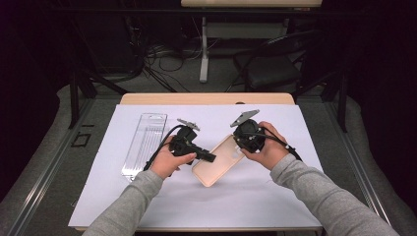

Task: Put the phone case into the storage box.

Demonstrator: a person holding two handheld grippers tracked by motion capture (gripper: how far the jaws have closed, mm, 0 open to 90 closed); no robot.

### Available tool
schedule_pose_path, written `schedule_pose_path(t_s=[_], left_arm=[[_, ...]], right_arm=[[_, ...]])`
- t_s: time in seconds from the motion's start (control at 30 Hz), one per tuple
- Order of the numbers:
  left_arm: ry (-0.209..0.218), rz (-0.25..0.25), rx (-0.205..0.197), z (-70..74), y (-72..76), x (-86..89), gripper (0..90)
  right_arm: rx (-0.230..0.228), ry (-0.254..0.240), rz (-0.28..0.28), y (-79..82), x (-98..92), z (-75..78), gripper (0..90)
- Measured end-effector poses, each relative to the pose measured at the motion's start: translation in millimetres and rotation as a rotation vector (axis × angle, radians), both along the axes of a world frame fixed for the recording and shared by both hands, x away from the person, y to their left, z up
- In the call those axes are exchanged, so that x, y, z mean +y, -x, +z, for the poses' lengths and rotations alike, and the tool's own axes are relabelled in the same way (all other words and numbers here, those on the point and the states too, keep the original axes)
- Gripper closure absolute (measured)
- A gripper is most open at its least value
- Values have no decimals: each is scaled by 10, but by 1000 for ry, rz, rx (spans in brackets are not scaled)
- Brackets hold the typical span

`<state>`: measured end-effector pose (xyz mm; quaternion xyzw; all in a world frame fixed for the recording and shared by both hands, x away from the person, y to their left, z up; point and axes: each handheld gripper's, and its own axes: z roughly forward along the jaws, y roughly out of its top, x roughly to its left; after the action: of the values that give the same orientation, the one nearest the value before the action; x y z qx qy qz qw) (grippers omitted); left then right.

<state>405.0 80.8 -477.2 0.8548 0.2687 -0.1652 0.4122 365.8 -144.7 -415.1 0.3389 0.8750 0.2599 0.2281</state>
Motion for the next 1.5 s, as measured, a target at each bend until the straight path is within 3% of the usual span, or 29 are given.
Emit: schedule_pose_path(t_s=[0.83, 1.5], left_arm=[[-20, -7, -17, 8, 13, -9, 802], [-9, 2, -18, 20, 15, -1, 804]], right_arm=[[4, -2, 0, -7, 8, -16, 862], [8, -6, -4, -22, 4, -14, 855]])
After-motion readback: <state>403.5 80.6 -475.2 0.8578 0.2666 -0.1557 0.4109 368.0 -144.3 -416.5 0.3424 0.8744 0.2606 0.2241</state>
